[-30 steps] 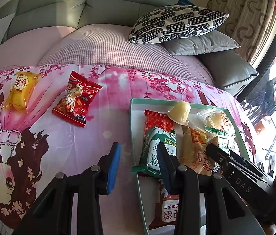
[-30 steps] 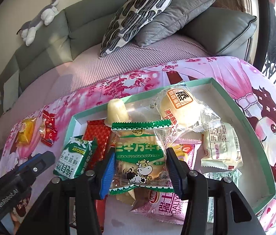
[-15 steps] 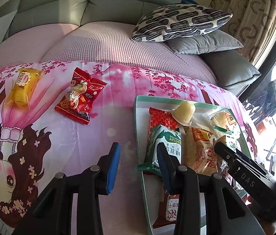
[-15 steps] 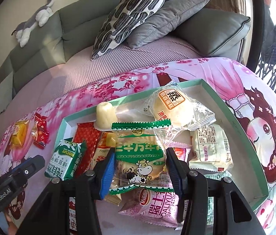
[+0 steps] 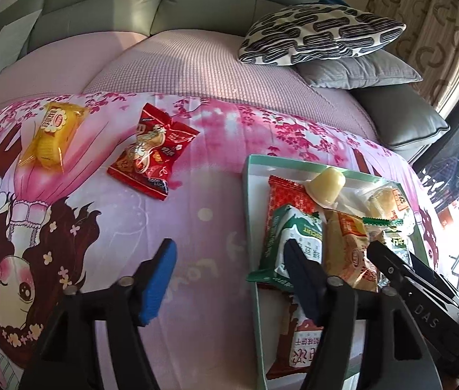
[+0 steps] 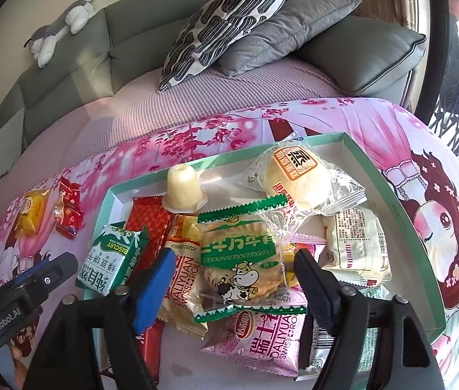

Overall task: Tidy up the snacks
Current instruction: 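Move both open grippers from the tray back to the remaining snacks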

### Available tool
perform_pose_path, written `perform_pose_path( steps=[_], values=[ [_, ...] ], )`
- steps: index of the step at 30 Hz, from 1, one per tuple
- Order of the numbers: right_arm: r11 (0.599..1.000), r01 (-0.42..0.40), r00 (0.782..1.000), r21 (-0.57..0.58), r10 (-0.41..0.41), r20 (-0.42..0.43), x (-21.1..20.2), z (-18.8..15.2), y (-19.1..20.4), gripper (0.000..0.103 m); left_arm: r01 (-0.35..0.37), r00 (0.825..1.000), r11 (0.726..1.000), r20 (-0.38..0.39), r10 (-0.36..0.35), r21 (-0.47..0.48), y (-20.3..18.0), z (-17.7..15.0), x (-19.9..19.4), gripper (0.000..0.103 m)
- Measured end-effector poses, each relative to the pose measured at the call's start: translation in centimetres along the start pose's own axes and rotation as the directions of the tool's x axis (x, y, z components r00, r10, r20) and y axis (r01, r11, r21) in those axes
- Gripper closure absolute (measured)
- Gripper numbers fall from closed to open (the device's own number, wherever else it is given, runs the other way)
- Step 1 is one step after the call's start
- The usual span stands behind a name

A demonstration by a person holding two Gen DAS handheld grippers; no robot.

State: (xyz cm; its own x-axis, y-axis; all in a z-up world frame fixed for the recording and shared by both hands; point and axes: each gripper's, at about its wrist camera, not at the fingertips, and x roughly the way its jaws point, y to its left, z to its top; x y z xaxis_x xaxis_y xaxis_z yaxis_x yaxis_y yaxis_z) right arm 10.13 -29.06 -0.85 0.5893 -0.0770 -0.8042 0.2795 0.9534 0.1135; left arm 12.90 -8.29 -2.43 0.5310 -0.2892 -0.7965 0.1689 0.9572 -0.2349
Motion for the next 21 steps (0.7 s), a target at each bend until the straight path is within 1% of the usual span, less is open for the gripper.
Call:
perform_pose_path(
  steps=[2,6,9,11,14,16,17,21],
  values=[
    [1.000,-0.002,1.000,-0.001,0.002,0.000,0.0,0.0,0.0,0.014,-0.021,1.000,1.000,0.002,0.021,0.001,0.2,0.0,0.0,0.025],
    [1.000,-0.001,1.000,-0.007,0.001,0.000,0.0,-0.1,0.0,0.014,-0.071,0.997,0.997,0.002,0.071,0.010,0.2,0.0,0.1,0.019],
    [1.000,0.006,1.000,-0.013,-0.006,-0.004,0.1,-0.1,0.0,0.013,-0.092,0.996,0.996,-0.004,0.092,0.012,0.4,0.0,0.3,0.019],
    [1.000,0.008,1.000,-0.013,-0.008,-0.005,0.1,-0.1,0.0,0.000,-0.100,0.995,0.995,-0.007,0.100,0.014,0.5,0.0,0.5,0.018],
    [1.000,0.009,1.000,-0.013,-0.009,0.003,-0.1,0.0,-0.1,0.000,-0.114,0.993,0.993,-0.007,0.114,0.018,0.5,0.0,0.6,0.017],
    [1.000,0.011,1.000,-0.014,-0.010,0.011,-0.2,0.0,-0.2,0.000,-0.129,0.992,0.991,0.006,0.129,0.017,0.5,0.0,0.5,0.009],
    [1.000,0.013,1.000,-0.014,-0.013,0.016,-0.3,0.1,-0.2,0.000,-0.142,0.990,0.990,0.018,0.142,0.017,0.6,0.0,0.5,0.001],
    [0.999,0.024,0.998,-0.022,-0.023,0.055,-1.0,0.2,-0.1,0.000,-0.192,0.980,0.981,0.052,0.190,0.024,1.0,0.1,0.2,0.000]
  ],
)
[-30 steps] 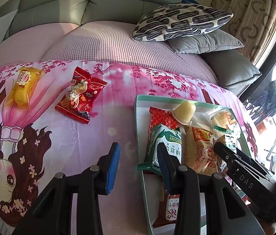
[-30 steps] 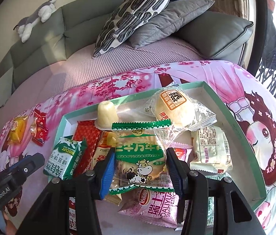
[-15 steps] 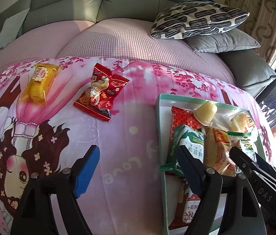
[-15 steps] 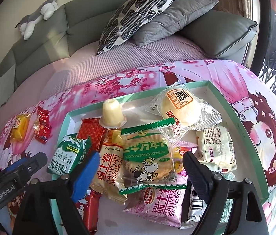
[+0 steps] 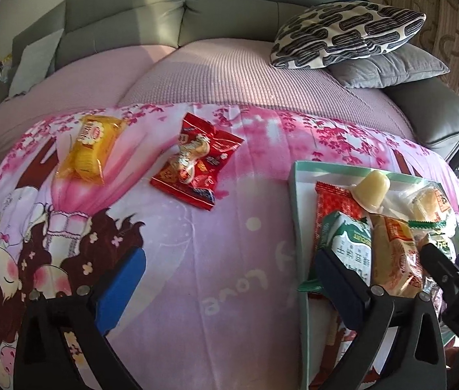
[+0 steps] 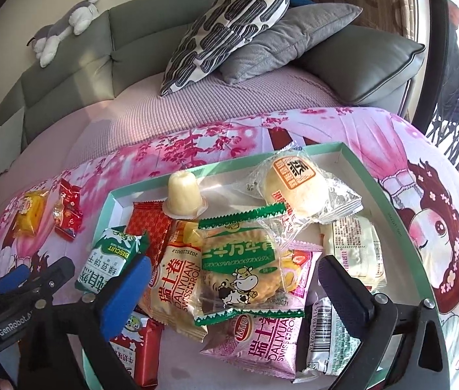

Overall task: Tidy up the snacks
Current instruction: 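Move both open grippers from the tray back to the remaining snacks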

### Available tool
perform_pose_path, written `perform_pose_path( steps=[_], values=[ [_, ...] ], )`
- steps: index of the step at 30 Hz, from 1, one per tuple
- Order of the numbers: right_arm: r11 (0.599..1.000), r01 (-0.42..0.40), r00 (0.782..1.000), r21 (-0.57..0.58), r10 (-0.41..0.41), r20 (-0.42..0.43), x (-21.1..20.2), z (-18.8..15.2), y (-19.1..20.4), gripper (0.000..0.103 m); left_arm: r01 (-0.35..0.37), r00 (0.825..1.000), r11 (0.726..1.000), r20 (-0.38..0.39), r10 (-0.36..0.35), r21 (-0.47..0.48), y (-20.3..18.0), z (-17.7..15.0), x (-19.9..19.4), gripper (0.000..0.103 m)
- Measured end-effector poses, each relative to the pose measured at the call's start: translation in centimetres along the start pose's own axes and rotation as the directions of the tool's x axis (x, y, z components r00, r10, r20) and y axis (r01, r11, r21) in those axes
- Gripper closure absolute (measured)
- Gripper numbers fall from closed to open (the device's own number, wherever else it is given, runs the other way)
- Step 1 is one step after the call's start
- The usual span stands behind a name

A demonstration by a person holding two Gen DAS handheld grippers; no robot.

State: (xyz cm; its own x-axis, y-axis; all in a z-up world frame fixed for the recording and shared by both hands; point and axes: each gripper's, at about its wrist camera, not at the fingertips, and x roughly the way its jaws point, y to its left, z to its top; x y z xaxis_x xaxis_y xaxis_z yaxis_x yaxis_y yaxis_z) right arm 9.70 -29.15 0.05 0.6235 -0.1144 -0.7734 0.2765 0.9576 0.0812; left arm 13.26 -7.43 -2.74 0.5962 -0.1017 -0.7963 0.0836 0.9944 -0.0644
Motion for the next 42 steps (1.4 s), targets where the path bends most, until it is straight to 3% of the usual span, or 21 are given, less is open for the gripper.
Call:
perform_pose_path(
  steps=[11,15,25,37,42],
  values=[
    [0.999,-0.041,0.997,0.016,0.040,0.063,-1.4,0.5,0.7,0.000,-0.036,0.998,0.999,0.044,0.037,-0.025,2.3,0.5,-0.5,0.000],
    [0.998,-0.045,0.996,-0.043,0.048,0.069,-1.7,0.5,2.4,0.000,-0.082,0.995,0.996,0.051,0.084,-0.040,4.2,0.7,-0.5,0.000],
    [0.976,-0.151,0.986,-0.156,0.159,0.043,-1.7,-0.4,7.1,0.000,-0.187,0.982,0.975,0.016,0.190,-0.122,9.7,0.4,-0.2,0.000],
    [0.958,-0.212,0.976,-0.194,0.219,0.015,-1.4,-0.7,10.4,0.000,-0.212,0.976,0.960,0.008,0.217,-0.184,13.3,0.4,-0.7,0.000],
    [0.947,-0.242,0.967,-0.209,0.252,0.021,-1.2,-0.4,12.5,0.000,-0.219,0.972,0.953,0.042,0.233,-0.209,14.7,1.4,-1.1,0.000]
  ],
)
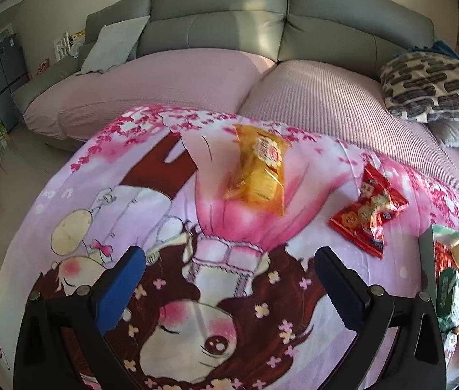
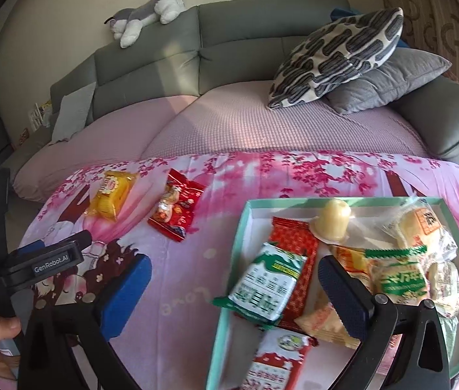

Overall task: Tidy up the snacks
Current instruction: 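Move both open grippers from the tray back to the remaining snacks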

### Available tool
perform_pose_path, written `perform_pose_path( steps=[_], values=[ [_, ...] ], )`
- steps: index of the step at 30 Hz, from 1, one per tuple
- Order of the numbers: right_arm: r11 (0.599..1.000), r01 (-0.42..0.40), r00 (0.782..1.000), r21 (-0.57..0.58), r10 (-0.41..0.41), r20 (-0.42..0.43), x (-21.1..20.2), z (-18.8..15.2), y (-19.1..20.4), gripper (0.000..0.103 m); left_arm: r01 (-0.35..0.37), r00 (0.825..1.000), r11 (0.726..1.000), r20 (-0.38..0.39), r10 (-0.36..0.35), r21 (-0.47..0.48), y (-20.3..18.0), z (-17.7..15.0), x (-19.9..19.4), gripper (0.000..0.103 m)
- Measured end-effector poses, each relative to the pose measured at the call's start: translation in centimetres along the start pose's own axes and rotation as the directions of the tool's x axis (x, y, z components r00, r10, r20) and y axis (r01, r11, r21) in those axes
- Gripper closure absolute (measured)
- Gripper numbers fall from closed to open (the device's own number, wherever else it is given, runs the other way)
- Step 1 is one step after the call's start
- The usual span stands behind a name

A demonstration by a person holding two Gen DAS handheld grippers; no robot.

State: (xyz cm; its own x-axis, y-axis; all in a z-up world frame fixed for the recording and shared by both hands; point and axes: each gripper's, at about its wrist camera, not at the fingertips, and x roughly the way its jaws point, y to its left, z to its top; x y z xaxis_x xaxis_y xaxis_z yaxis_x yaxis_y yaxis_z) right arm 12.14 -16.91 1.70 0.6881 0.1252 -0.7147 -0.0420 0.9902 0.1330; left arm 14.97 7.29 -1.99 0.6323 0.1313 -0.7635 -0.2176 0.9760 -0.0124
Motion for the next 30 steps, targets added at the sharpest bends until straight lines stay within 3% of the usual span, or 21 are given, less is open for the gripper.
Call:
perform_pose_path(
  steps=[7,19,30],
  values=[
    [1.000,-0.027,0.999,-0.006,0.028,0.021,2.0,1.4,2.0,0.000,0.007,0.998,1.000,0.059,-0.007,0.001,1.2,1.7,0.5,0.000],
    [0.998,-0.065,0.997,0.020,0.065,0.043,5.6,3.6,4.3,0.000,0.088,0.995,0.996,0.046,-0.088,-0.011,1.4,4.6,2.7,0.000],
    [0.999,-0.027,1.000,0.032,0.027,-0.002,9.2,4.3,4.7,0.000,0.150,0.989,0.989,0.002,-0.150,-0.016,0.9,5.8,5.5,0.000]
  ],
)
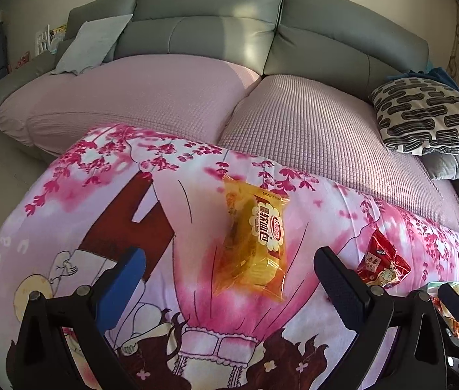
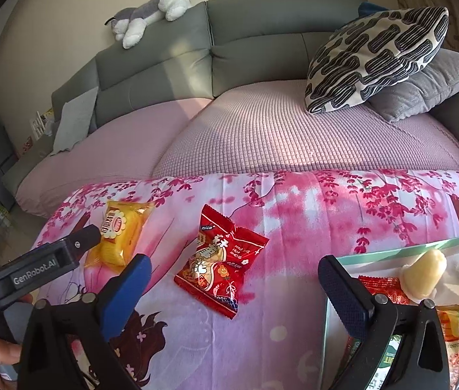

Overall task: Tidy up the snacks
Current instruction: 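Move both open grippers from the tray back to the remaining snacks, then grasp the yellow bread pack with left gripper while right grasps red pastry pack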

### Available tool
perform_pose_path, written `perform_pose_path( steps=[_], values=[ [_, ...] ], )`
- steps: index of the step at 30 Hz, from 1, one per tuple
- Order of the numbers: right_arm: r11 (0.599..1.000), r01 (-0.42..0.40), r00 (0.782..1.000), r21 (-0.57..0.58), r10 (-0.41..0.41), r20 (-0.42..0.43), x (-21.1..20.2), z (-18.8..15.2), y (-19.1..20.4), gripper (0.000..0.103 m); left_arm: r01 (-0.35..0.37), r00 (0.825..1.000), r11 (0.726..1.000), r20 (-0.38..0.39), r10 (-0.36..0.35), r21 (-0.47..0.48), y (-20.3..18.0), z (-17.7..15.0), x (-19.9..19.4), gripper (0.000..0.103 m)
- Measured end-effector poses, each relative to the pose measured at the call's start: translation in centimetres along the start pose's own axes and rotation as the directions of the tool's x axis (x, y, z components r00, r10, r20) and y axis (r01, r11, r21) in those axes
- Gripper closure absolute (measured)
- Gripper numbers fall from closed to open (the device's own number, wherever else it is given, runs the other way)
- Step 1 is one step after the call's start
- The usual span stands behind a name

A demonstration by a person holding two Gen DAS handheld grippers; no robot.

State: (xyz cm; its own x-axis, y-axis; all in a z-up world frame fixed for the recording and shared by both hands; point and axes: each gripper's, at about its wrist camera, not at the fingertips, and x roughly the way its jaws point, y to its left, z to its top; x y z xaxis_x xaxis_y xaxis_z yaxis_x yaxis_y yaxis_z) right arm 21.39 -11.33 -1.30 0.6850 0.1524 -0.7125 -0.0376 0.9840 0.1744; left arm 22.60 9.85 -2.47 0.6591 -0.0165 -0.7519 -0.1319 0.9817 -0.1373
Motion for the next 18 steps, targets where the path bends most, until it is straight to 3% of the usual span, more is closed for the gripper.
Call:
perform_pose_path(
  steps=[9,18],
  values=[
    [0.999,0.032,0.998,-0.002,-0.032,-0.049,2.8,-0.2,0.3,0.011,0.005,0.999,1.000,-0.053,-0.005,-0.005,-0.2,-0.1,2.6,0.000],
    [0.999,0.039,0.996,0.007,-0.038,-0.083,4.7,-0.6,0.1,0.012,0.007,0.996,1.000,-0.085,-0.007,-0.001,-0.4,-0.1,4.5,0.001]
  ],
)
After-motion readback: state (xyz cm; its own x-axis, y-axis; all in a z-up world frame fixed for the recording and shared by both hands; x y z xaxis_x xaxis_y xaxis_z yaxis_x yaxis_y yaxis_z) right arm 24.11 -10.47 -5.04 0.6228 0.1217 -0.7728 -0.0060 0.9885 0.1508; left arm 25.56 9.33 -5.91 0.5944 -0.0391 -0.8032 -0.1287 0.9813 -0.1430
